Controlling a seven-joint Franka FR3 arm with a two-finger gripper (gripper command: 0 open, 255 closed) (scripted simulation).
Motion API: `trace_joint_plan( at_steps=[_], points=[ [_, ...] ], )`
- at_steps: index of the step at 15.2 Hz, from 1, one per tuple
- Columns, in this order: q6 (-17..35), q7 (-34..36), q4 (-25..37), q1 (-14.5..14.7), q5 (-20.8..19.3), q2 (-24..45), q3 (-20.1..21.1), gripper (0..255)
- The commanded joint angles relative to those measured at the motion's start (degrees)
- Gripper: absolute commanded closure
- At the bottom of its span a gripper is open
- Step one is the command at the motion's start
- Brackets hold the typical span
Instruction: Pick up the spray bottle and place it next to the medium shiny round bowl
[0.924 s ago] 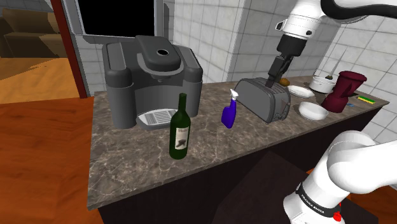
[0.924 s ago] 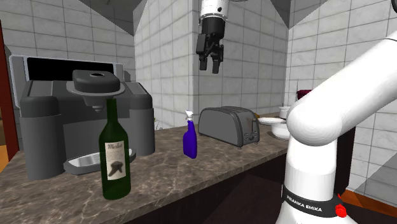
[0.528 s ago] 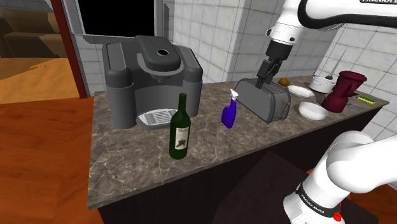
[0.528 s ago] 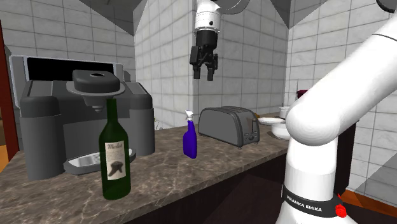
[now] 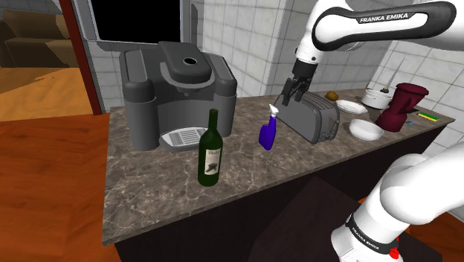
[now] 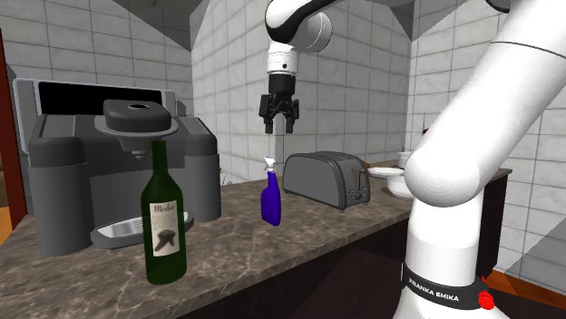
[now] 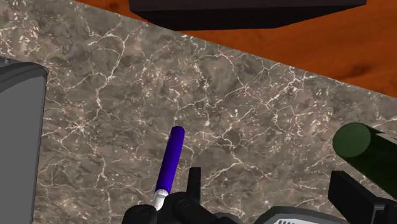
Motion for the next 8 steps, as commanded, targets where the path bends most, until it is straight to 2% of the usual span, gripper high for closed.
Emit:
trace_joint_plan(
  at_steps=[1, 8],
  points=[
    [2.5, 0.0, 1.2, -0.6, -0.3, 3.8, -0.8, 0],
    [9.1, -0.3, 7.8, -2.6, -0.2, 17.4, -3.7, 0]
  ],
)
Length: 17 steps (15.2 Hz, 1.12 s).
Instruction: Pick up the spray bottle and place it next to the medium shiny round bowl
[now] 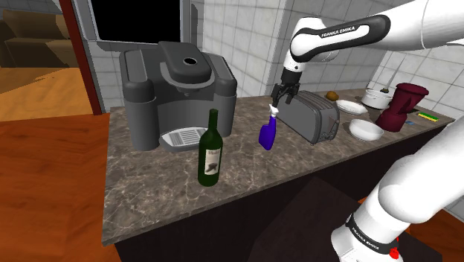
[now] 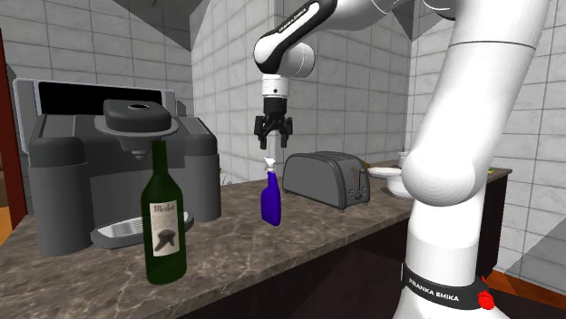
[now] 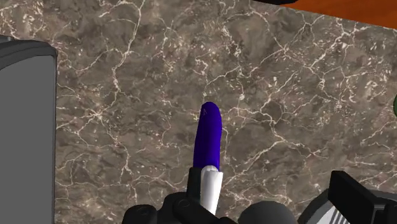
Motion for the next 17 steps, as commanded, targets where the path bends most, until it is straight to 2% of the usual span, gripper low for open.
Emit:
trace_joint_plan(
  at_steps=[1, 4, 11, 17],
  points=[
    [1.8, -0.1, 2.1, -0.5, 0.2, 3.9, -0.8, 0],
    [3.4, -0.3, 5.4, -1.3, 0.8, 9.1, -1.8, 0],
    [8.6, -0.6, 2.2, -1.4, 1.2, 11.2, -1.8, 0],
    [9.1, -0.6, 2.0, -1.4, 1.2, 11.4, -1.8, 0]
  ],
)
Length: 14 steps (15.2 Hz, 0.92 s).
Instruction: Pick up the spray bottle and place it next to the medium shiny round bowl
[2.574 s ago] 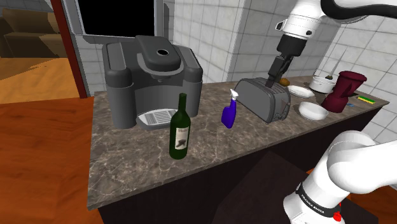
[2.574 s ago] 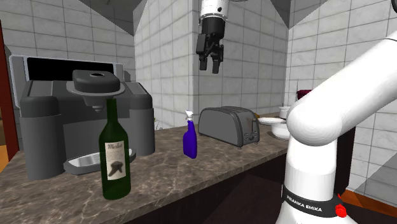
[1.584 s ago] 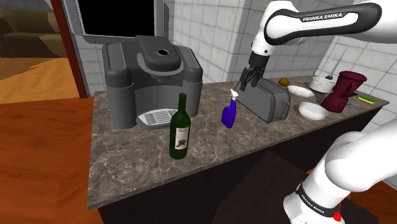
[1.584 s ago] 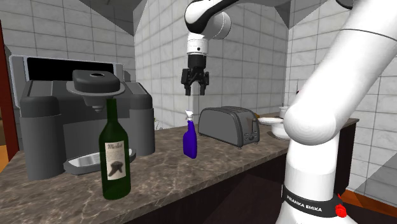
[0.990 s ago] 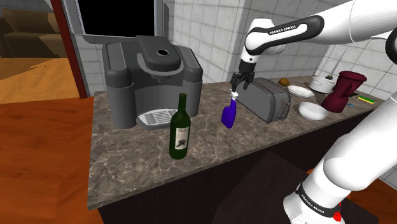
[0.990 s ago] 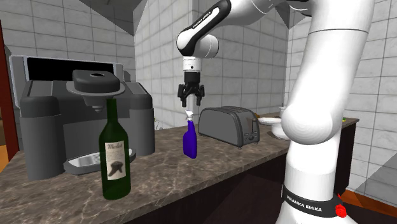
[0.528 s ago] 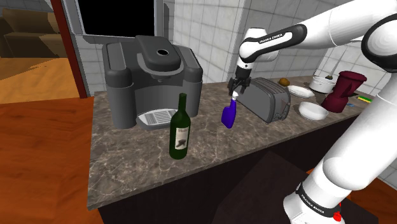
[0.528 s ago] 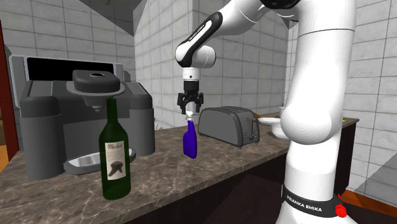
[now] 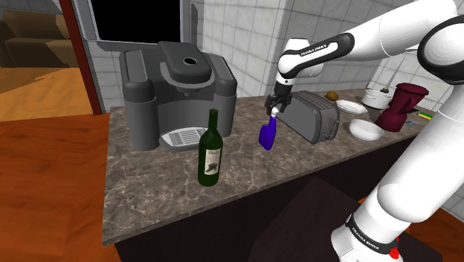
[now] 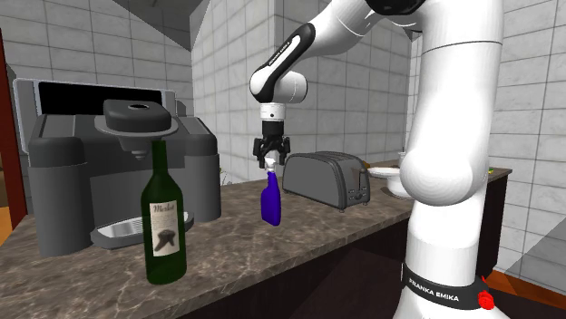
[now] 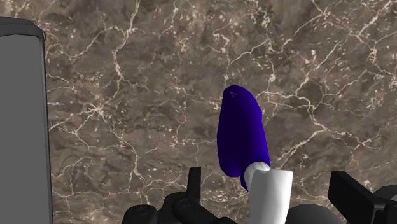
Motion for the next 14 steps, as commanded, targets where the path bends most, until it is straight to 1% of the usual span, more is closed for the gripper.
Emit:
trace_joint_plan(
  at_steps=[1, 2, 3, 12, 14],
  points=[
    [0.0, 0.0, 0.0, 0.0, 0.0, 0.0, 0.0, 0],
    [0.0, 0.0, 0.0, 0.0, 0.0, 0.0, 0.0, 0],
    [0.0, 0.0, 0.0, 0.0, 0.0, 0.0, 0.0, 255],
    [0.0, 0.0, 0.0, 0.0, 0.0, 0.0, 0.0, 255],
    [-1.5, 0.1, 0.9, 0.0, -0.1, -0.6, 0.0, 255]
  ],
)
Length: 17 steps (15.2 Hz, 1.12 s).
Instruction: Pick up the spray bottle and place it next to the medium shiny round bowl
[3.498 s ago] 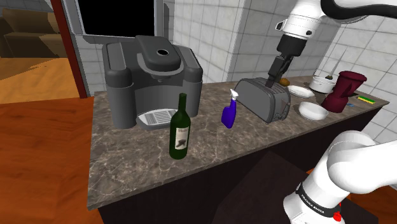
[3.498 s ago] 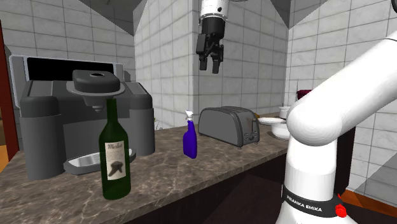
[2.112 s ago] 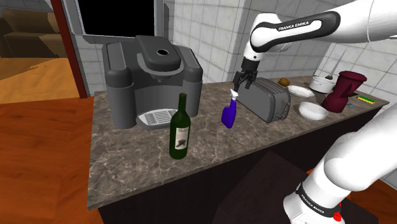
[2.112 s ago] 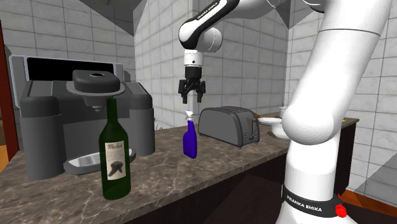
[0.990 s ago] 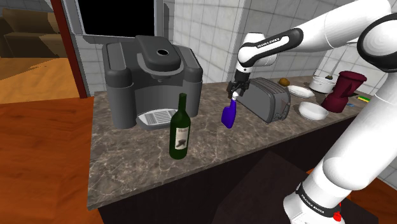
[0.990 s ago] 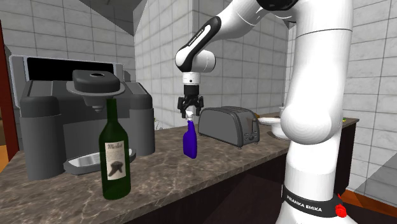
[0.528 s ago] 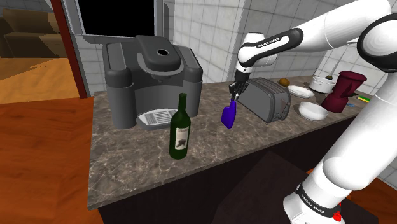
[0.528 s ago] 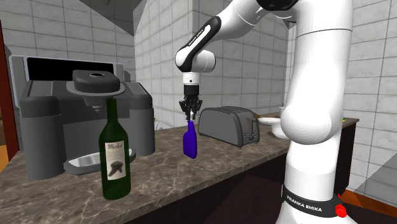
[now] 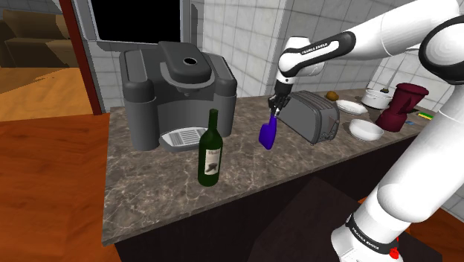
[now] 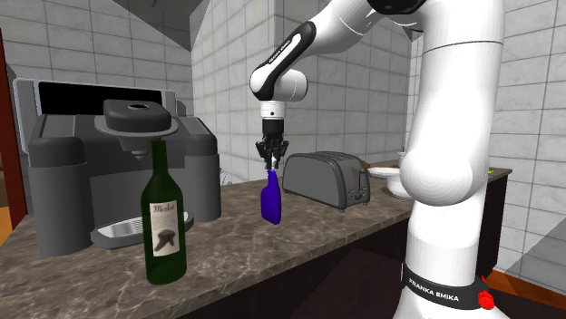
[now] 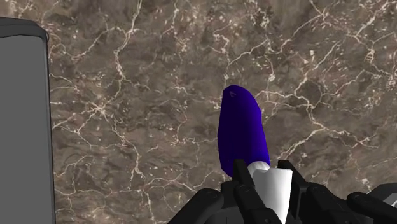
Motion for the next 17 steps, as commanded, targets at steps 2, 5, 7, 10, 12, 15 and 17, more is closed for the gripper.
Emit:
trace_joint_plan(
  at_steps=[2, 5, 7, 10, 12, 15, 17],
  points=[
    [-2.2, 0.2, 1.4, 0.0, -0.2, -0.7, 0.1, 255],
    [-4.4, 0.3, 3.0, 0.1, -0.3, -1.5, 0.1, 255],
    [-5.9, 0.3, 4.1, 0.1, -0.4, -1.9, 0.1, 255],
    [-8.2, 0.4, 5.8, 0.1, -0.5, -2.4, 0.1, 255],
    [-9.7, 0.4, 7.0, 0.1, -0.5, -2.7, 0.2, 255],
    [-12.0, 0.5, 8.9, 0.1, -0.6, -3.1, 0.2, 255],
    [-13.5, 0.5, 10.3, 0.1, -0.6, -3.2, 0.2, 255]
  ],
)
